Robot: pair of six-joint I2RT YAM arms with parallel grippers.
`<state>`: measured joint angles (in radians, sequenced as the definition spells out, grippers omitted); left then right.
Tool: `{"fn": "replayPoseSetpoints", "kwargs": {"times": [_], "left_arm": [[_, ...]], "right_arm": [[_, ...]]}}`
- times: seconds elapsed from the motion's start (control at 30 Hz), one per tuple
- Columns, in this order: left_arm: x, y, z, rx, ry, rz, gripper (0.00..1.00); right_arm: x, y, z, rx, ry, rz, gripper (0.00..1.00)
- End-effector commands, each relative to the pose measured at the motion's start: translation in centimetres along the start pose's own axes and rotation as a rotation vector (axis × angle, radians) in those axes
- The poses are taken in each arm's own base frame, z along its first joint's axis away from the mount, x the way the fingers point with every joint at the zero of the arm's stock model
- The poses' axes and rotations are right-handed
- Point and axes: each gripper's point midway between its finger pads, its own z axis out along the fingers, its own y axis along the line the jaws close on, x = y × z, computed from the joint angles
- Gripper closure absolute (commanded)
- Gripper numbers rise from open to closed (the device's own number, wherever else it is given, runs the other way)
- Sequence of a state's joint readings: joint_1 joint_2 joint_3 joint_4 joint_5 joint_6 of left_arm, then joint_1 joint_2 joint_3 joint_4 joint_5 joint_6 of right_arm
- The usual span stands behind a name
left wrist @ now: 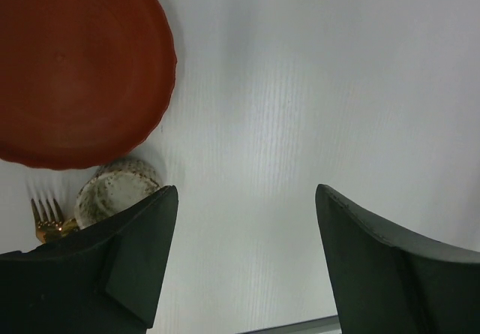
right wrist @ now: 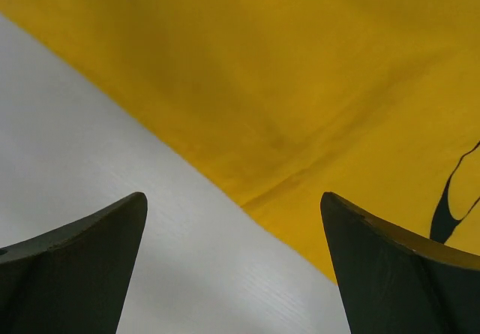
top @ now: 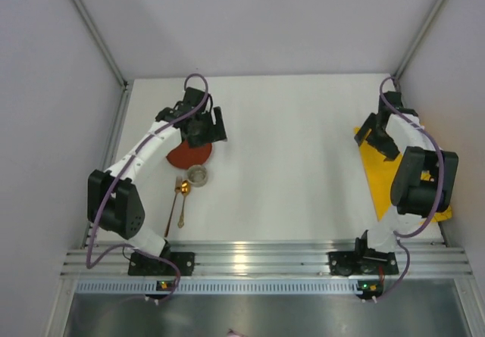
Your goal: Set the dinner table for one person
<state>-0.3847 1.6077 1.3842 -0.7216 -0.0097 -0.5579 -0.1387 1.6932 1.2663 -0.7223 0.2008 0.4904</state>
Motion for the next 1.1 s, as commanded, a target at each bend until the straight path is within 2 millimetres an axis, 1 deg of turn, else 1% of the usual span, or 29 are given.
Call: {"fn": "replayPoseSetpoints", "kwargs": {"times": [0.0,0.1,0.17,0.2,0.27,0.3,0.33,0.4,0.43,0.5,0.57,0.6,0.63,0.67,0.7,0.77,0.87,0.93,1.03,1.07], "left_arm": [[-0.9,0.3,-3.3,0.029,-0.072,0.002,0.21],[-0.3,0.7,-3.1,0.013,-0.052,0.008,0.22],[0.0,0.6,-3.0,0.020,-0.042,0.009,0.24],[0.2,0.6,-2.9,0.019,-0.037,0.009,0.24],[0.5,0.7,-2.8,0.014,-0.030,0.003,0.25],[0.4,0.6,-3.0,0.017,-0.036,0.001,0.25],[0.7,0.8,-2.9,0.014,-0.033,0.002,0.25],[0.8,1.0,-3.1,0.011,-0.046,0.003,0.25],[1.2,1.3,-2.9,-0.001,-0.039,0.003,0.25],[1.5,1.7,-3.0,-0.011,-0.040,0.000,0.25],[2.1,2.2,-2.8,-0.023,-0.031,-0.005,0.26],[2.2,2.3,-2.9,-0.026,-0.033,-0.006,0.26],[2.5,2.5,-2.8,-0.033,-0.028,-0.006,0.26],[2.5,2.6,-3.0,-0.033,-0.033,-0.006,0.26],[2.7,2.8,-3.0,-0.040,-0.033,-0.006,0.26],[2.8,3.0,-3.1,-0.042,-0.039,-0.005,0.26],[3.0,3.3,-2.9,-0.051,-0.034,-0.004,0.26],[3.1,3.3,-2.8,-0.052,-0.031,-0.006,0.26],[2.7,3.1,-2.7,-0.047,-0.040,-0.009,0.26],[2.5,3.0,-2.8,-0.045,-0.048,-0.010,0.26]], "right_arm": [[0.9,-4.0,1.7,0.171,0.064,-0.033,0.00],[2.0,-5.3,3.3,0.229,0.097,-0.050,0.00],[2.7,-5.6,4.0,0.237,0.118,-0.044,0.00],[2.9,-5.6,4.5,0.237,0.126,-0.043,0.00],[3.4,-5.3,5.0,0.218,0.146,-0.038,0.00],[3.8,-5.2,5.5,0.218,0.162,-0.039,0.00],[3.9,-4.9,5.7,0.203,0.170,-0.035,0.00],[4.2,-4.8,6.1,0.200,0.181,-0.035,0.00],[4.4,-4.9,6.2,0.201,0.186,-0.037,0.00],[4.8,-4.9,6.7,0.204,0.194,-0.038,0.15],[5.8,-4.8,7.1,0.187,0.221,-0.038,0.37],[6.1,-4.6,7.5,0.172,0.228,-0.034,0.62],[6.9,-4.7,7.7,0.169,0.243,-0.033,0.70],[7.2,-4.6,7.8,0.162,0.246,-0.035,0.86],[7.3,-4.7,7.8,0.164,0.241,-0.034,0.94],[7.4,-4.5,7.8,0.158,0.237,-0.043,1.00],[7.6,-4.3,7.6,0.143,0.243,-0.046,1.00],[7.6,-3.5,7.1,0.105,0.242,-0.043,1.00],[7.3,-0.4,5.2,0.014,0.215,-0.074,1.00],[7.7,1.3,3.9,-0.020,0.207,-0.118,1.00]]}}
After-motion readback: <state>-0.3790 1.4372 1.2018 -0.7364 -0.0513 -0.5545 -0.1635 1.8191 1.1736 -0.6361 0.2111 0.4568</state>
